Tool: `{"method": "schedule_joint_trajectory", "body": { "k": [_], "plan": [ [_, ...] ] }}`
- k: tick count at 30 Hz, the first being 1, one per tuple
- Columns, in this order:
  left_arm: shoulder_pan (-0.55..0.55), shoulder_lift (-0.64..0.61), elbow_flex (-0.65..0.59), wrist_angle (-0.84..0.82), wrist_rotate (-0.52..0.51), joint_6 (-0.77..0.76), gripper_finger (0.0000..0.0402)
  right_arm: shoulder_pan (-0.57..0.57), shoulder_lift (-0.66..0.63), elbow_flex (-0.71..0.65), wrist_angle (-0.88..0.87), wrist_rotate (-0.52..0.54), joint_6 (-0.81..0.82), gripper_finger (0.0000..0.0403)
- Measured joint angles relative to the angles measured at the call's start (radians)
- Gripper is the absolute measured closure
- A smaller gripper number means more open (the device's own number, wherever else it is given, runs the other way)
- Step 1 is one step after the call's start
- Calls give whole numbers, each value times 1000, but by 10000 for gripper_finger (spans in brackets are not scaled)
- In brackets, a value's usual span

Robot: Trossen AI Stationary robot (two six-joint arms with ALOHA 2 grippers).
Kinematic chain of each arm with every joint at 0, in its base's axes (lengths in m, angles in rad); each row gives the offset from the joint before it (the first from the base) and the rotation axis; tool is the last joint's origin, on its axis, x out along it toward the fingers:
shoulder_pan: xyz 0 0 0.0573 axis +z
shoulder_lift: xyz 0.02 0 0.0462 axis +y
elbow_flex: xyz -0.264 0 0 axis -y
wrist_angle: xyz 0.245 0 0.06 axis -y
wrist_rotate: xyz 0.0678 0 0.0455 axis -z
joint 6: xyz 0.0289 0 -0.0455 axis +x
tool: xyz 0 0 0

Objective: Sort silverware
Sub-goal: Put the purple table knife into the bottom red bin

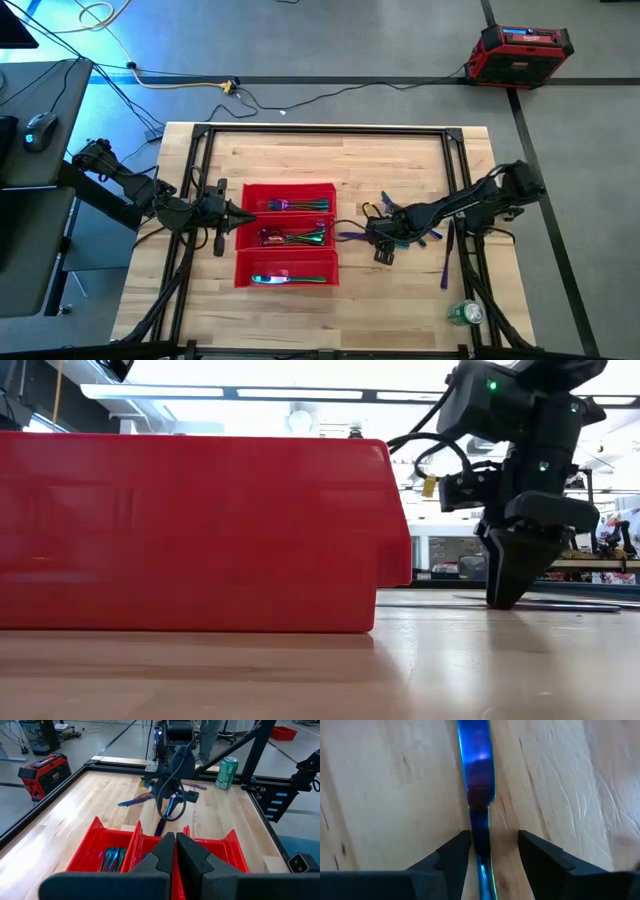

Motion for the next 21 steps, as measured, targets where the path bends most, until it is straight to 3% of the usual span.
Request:
{"method": "schedule_joint_trajectory", "body": {
  "k": [3, 9, 15, 21],
  "plan": [
    [0, 0, 0, -1, 0, 0, 402, 0, 33, 6, 5, -3, -11, 277],
    [0, 0, 0, -2, 0, 0, 402, 1, 41, 8, 6, 29, 61, 385],
    [0, 0, 0, -3, 0, 0, 402, 3, 26, 13, -9, 36, 138, 394],
    [0, 1, 0, -1, -1, 0, 402, -3, -110, -5, -73, 121, 255, 400]
  ]
}}
